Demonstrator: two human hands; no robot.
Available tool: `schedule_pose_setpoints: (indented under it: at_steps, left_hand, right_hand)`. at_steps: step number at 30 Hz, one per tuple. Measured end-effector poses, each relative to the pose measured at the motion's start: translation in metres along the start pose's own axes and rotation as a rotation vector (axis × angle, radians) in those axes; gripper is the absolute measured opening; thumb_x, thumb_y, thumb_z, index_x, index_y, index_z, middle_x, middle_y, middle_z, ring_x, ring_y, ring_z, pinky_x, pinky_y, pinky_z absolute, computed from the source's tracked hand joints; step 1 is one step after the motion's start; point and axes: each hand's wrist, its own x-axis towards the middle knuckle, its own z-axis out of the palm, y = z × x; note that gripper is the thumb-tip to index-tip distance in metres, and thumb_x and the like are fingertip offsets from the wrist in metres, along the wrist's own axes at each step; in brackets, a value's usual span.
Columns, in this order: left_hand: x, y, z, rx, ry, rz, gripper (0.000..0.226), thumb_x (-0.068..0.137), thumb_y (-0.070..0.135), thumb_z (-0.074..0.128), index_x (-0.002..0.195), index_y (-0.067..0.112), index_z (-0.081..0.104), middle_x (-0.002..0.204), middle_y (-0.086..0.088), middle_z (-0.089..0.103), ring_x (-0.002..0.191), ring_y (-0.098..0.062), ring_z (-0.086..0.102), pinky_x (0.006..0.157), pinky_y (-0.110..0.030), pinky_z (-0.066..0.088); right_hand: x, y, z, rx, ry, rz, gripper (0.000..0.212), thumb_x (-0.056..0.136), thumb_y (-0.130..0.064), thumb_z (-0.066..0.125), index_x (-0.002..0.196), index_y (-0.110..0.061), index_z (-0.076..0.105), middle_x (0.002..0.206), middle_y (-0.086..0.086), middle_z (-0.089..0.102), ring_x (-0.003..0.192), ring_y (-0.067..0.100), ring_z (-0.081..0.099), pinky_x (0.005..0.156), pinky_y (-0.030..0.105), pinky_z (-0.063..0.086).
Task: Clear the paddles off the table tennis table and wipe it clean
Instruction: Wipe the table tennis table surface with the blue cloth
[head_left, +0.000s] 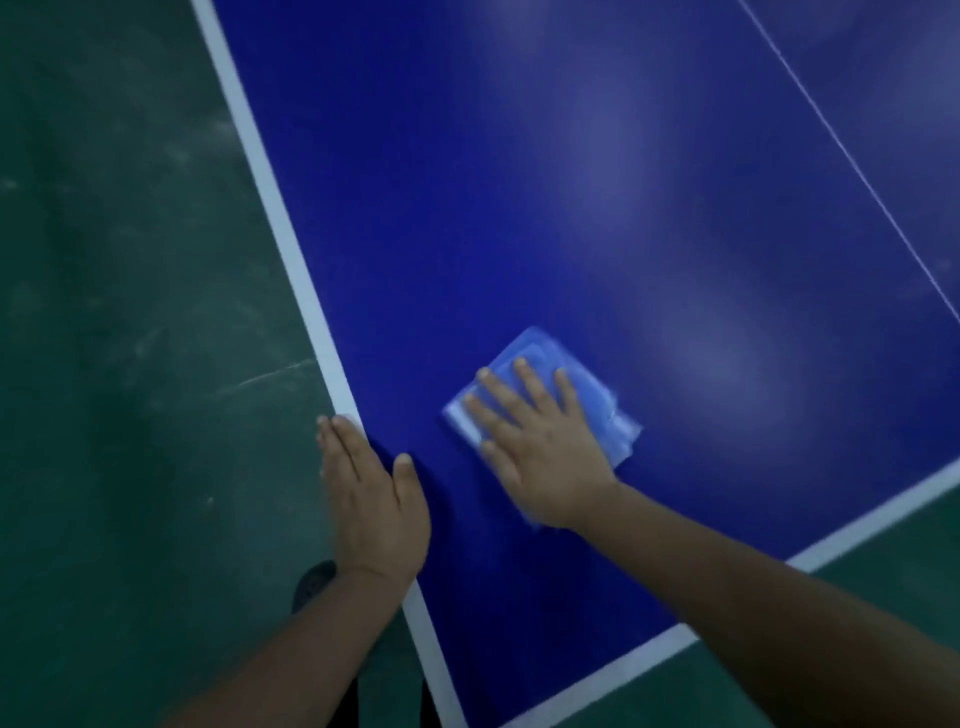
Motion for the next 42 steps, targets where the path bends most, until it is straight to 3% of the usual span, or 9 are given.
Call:
schedule_pose_setpoints:
  at_steps: [3, 7, 13, 18, 26, 31, 35, 38, 42]
  left_hand:
    - [-0.002, 0.001, 0.008, 0.043, 0.056, -0.015, 0.072, 0.097, 0.047, 0.014, 0.152, 0.015, -0.019, 0.161, -0.001, -0.027, 0.149, -0.011, -0.018, 0.124, -0.038, -0.004]
    - [-0.003, -0.001, 0.012, 0.071, 0.071, -0.011, 0.074, 0.096, 0.051, 0.009, 0.156, 0.014, -0.013, 0.163, 0.0, -0.024, 0.15, -0.009, -0.012, 0.123, -0.036, -0.003]
    - [-0.007, -0.002, 0.016, 0.101, 0.079, -0.015, 0.069, 0.097, 0.052, 0.007, 0.153, 0.017, -0.013, 0.165, -0.001, -0.015, 0.152, -0.012, -0.003, 0.123, -0.039, 0.001]
    - [-0.005, 0.001, 0.017, 0.121, 0.066, -0.036, 0.073, 0.098, 0.052, 0.01, 0.157, 0.012, -0.006, 0.165, -0.002, -0.013, 0.153, -0.021, 0.004, 0.123, -0.043, 0.004]
    - [-0.003, 0.008, 0.012, 0.149, 0.066, -0.055, 0.078, 0.095, 0.053, 0.01, 0.159, 0.01, -0.004, 0.167, -0.008, -0.011, 0.153, -0.025, 0.004, 0.123, -0.046, 0.007]
    - [-0.002, 0.005, 0.011, 0.072, 0.043, -0.031, 0.075, 0.098, 0.049, 0.018, 0.158, 0.009, -0.005, 0.166, -0.008, -0.013, 0.153, -0.025, 0.003, 0.124, -0.046, 0.004]
    - [-0.021, -0.003, 0.01, 0.207, -0.006, -0.026, 0.072, 0.103, 0.048, 0.018, 0.158, 0.012, -0.012, 0.165, -0.006, -0.019, 0.153, -0.02, -0.01, 0.123, -0.049, -0.005]
    - [-0.073, -0.008, 0.016, 0.246, -0.003, 0.026, 0.074, 0.1, 0.052, 0.01, 0.157, 0.011, -0.013, 0.165, -0.006, -0.021, 0.152, -0.018, -0.016, 0.122, -0.045, -0.011]
    - [-0.148, -0.007, 0.041, 0.243, 0.021, 0.012, 0.077, 0.097, 0.052, 0.009, 0.156, 0.008, -0.013, 0.165, -0.01, -0.02, 0.152, -0.02, -0.018, 0.122, -0.045, -0.011]
  right_hand:
    - [0.063, 0.062, -0.02, -0.045, 0.044, 0.192, 0.058, 0.099, -0.046, 0.021, 0.153, -0.027, 0.035, 0.161, 0.001, 0.03, 0.149, 0.036, 0.022, 0.115, 0.066, 0.018]
    - [0.171, 0.084, -0.053, -0.007, 0.051, 0.237, 0.056, 0.104, -0.047, 0.015, 0.158, -0.033, 0.012, 0.167, -0.006, 0.006, 0.153, 0.028, -0.002, 0.12, 0.057, -0.002]
    - [0.125, 0.02, -0.031, -0.21, -0.009, -0.556, 0.055, 0.103, -0.048, 0.018, 0.155, -0.032, 0.026, 0.165, 0.001, 0.02, 0.151, 0.037, 0.011, 0.118, 0.064, 0.009]
    - [0.011, 0.103, -0.02, -0.255, -0.115, -0.943, 0.046, 0.105, -0.044, 0.03, 0.148, -0.034, 0.041, 0.161, -0.003, 0.027, 0.15, 0.036, 0.018, 0.116, 0.065, 0.016]
    - [0.088, 0.084, -0.03, -0.039, 0.141, 0.166, 0.063, 0.097, -0.05, 0.012, 0.156, -0.032, 0.026, 0.164, -0.004, 0.021, 0.152, 0.031, 0.01, 0.119, 0.061, 0.006]
    - [-0.079, -0.01, 0.023, -0.056, 0.072, -0.244, 0.052, 0.103, -0.045, 0.033, 0.153, -0.032, 0.033, 0.163, -0.001, 0.026, 0.151, 0.036, 0.014, 0.117, 0.065, 0.009]
    - [-0.155, 0.039, 0.033, -0.164, -0.011, -0.455, 0.052, 0.098, -0.044, 0.042, 0.149, -0.034, 0.036, 0.158, -0.001, 0.036, 0.147, 0.036, 0.026, 0.114, 0.063, 0.018]
    - [-0.134, 0.094, 0.023, -0.152, 0.058, -0.038, 0.054, 0.098, -0.043, 0.033, 0.151, -0.03, 0.032, 0.157, 0.004, 0.038, 0.145, 0.038, 0.03, 0.11, 0.067, 0.026]
    - [-0.101, 0.066, 0.012, 0.1, 0.142, 0.619, 0.056, 0.102, -0.047, 0.021, 0.157, -0.033, 0.02, 0.166, -0.007, 0.01, 0.153, 0.029, 0.002, 0.12, 0.06, 0.003]
